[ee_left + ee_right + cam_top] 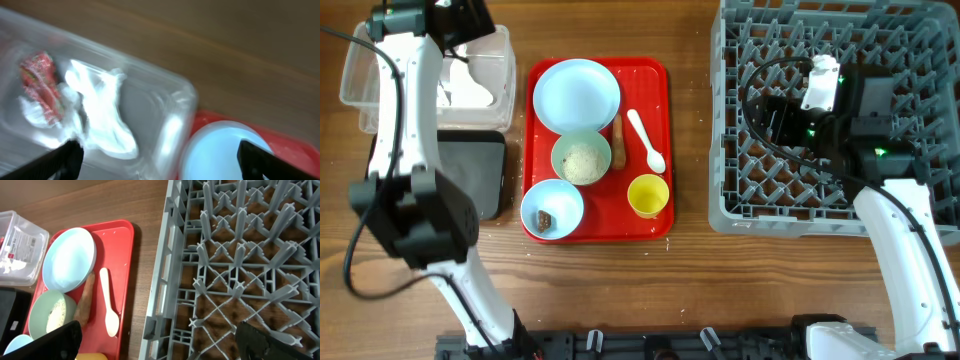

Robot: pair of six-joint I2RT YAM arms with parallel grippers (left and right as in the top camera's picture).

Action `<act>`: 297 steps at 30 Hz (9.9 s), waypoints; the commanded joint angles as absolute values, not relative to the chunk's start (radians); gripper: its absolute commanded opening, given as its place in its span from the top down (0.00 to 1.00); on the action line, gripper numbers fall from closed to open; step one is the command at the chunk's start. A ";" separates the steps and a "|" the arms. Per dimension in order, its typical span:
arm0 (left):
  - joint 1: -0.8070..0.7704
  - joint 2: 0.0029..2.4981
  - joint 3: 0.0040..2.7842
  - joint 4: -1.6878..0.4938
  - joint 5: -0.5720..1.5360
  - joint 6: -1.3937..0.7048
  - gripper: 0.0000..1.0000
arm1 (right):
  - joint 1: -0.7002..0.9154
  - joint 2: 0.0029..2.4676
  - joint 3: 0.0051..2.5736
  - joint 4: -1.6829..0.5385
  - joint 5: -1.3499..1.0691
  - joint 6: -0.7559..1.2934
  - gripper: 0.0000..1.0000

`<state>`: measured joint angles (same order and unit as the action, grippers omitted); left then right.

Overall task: Sort waste into correct bins and load items into the dishwasher rack
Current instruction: 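Grasp the yellow cup with the left gripper and lift it toward the right gripper, then take the yellow cup from the left gripper with the right gripper, then lower the yellow cup into the grey rack and open the right gripper, then grasp the light-green rice bowl with the left gripper and lift it, then tip the green bowl over the black tray to pour out the rice, then return the empty green bowl to the red tray with the left gripper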

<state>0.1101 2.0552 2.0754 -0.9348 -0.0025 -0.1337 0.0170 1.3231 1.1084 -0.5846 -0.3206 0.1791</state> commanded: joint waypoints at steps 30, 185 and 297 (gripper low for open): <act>-0.465 1.983 1.449 -1.087 0.321 -0.009 0.77 | 0.020 1.333 1.131 -0.585 -0.315 0.187 0.00; -0.452 1.895 1.298 -0.852 0.005 -0.115 0.63 | 0.141 1.585 1.631 -0.951 -0.292 0.262 0.15; 0.087 1.820 1.732 -1.264 0.716 0.247 0.96 | 0.141 1.585 1.631 -0.942 -0.286 0.239 0.10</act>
<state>0.2024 1.8236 1.7271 -1.2888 0.9848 0.2844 0.1406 1.5734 1.6196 -0.9417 -0.3019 0.2558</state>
